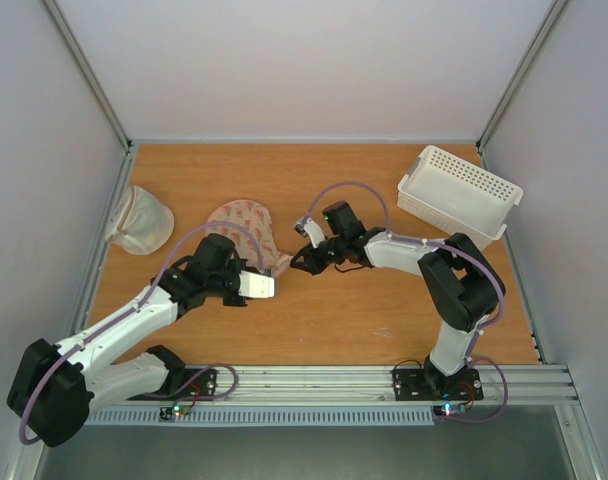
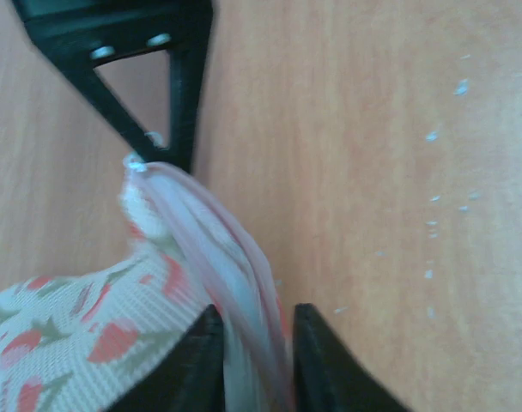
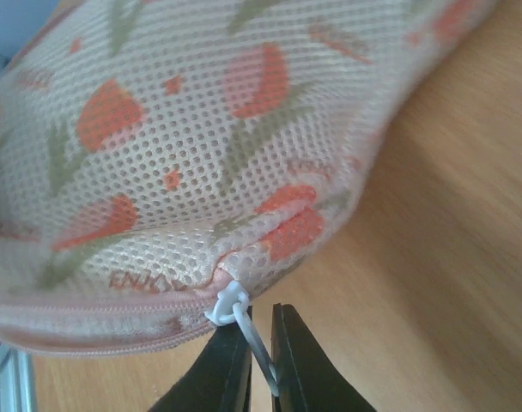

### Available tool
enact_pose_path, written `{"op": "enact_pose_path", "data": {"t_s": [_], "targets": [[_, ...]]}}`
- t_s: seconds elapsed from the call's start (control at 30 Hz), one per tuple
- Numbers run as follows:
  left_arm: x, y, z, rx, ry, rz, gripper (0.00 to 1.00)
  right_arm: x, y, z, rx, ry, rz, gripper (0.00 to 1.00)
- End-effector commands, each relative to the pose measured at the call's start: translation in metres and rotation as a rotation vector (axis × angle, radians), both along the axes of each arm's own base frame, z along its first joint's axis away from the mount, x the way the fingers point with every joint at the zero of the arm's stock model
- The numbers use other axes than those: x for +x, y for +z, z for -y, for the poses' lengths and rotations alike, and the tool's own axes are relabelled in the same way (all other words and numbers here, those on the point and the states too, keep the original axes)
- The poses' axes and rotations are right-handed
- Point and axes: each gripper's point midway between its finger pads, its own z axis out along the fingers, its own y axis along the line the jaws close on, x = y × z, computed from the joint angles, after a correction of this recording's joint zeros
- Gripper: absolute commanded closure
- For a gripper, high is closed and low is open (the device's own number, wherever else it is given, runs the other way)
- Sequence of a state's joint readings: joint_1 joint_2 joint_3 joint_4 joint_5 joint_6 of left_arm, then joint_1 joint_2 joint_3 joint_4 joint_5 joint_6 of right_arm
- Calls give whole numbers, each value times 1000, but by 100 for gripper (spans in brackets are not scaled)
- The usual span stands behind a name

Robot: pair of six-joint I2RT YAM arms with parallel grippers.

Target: Unzip the laundry bag and remove the bra

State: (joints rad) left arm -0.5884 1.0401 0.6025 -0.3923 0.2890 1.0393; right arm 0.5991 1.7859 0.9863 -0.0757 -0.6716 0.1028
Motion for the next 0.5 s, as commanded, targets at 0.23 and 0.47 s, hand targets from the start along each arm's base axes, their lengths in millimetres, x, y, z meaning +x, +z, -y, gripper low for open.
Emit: {"op": "enact_pose_path", "data": {"t_s": [0.23, 0.47], "targets": [[4, 25, 10, -208, 212, -167, 13, 34, -24, 64, -193, -288, 15, 40], [71, 62, -48, -476, 837, -151, 3, 63, -2, 114, -384, -575, 99, 27]]}}
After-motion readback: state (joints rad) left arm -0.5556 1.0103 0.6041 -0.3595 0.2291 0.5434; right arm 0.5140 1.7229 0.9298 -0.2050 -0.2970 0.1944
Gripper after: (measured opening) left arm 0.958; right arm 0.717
